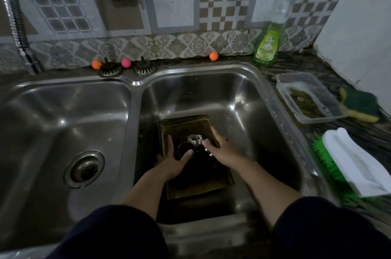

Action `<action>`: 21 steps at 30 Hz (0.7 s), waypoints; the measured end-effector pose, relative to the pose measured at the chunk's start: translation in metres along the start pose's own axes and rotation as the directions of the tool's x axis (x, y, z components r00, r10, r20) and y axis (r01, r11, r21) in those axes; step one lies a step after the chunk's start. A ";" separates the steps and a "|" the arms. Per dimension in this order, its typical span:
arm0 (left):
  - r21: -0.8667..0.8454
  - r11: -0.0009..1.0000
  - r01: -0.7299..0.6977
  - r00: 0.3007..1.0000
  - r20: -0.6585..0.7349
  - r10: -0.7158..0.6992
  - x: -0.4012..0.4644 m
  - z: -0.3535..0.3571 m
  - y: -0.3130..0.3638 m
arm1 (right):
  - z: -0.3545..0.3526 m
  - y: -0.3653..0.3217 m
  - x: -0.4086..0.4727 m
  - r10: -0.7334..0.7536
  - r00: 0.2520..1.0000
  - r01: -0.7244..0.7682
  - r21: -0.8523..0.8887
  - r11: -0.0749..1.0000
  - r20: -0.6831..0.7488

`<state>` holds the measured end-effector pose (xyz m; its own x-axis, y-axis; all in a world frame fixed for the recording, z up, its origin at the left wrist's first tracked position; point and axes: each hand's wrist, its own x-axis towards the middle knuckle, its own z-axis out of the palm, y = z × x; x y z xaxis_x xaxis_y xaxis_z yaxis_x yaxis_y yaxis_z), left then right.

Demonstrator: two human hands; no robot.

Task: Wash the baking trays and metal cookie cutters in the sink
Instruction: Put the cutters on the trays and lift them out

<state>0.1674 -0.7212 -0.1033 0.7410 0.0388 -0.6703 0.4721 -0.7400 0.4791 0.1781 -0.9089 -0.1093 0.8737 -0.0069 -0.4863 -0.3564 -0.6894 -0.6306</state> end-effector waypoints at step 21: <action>-0.194 0.962 -0.195 0.979 0.015 0.201 0.023 -0.008 0.001 | -0.001 0.001 0.021 -0.075 0.996 0.053 0.320 0.946 0.057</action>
<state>0.1888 -0.7162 -0.1135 0.8135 -0.1215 -0.5688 0.4021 -0.5891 0.7009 0.1961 -0.9099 -0.1193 0.8780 0.0861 -0.4708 -0.3964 -0.4207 -0.8161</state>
